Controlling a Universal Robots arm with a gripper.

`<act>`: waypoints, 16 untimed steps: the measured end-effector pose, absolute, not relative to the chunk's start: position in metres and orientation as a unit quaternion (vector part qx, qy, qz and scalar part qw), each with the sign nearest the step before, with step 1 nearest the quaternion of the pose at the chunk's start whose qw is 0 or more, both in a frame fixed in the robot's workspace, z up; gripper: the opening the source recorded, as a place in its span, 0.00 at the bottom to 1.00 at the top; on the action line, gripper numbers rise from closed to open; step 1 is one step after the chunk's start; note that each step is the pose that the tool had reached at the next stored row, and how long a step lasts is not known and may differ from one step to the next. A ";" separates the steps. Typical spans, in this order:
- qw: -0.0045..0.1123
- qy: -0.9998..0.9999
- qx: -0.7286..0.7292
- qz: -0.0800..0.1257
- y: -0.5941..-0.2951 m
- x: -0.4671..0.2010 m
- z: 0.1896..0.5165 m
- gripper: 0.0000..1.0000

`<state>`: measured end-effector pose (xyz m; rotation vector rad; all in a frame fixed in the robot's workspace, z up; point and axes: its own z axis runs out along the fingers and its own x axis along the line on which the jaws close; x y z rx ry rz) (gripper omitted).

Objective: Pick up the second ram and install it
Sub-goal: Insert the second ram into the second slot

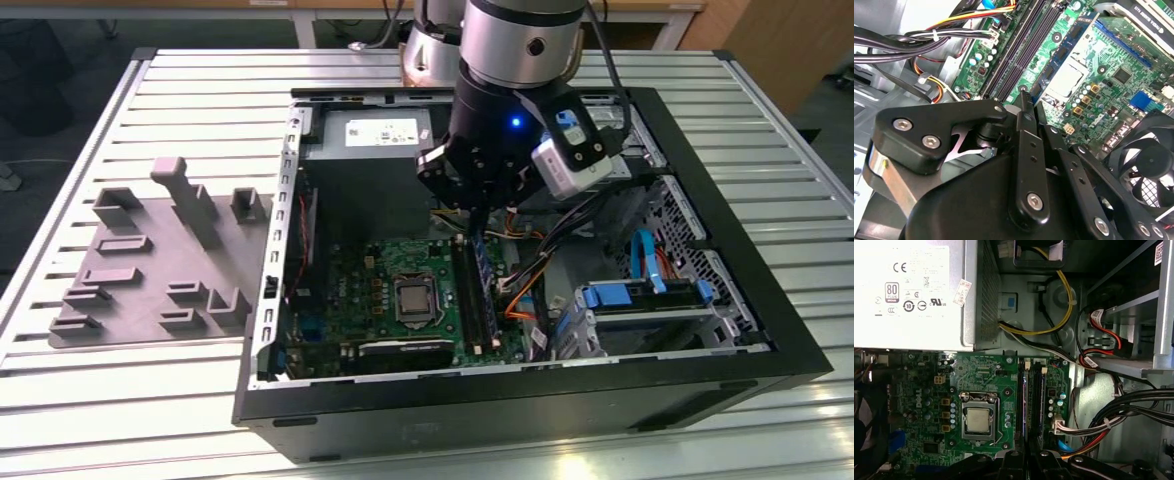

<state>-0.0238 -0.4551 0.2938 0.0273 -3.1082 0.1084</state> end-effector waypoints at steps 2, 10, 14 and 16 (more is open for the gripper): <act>0.016 -0.999 0.009 0.035 -0.455 -0.024 0.293 0.14; 0.016 -0.999 0.009 0.035 -0.455 -0.024 0.285 0.14; 0.016 -0.999 0.009 0.035 -0.455 -0.023 0.278 0.14; 0.016 -0.999 0.009 0.035 -0.455 -0.023 0.274 0.14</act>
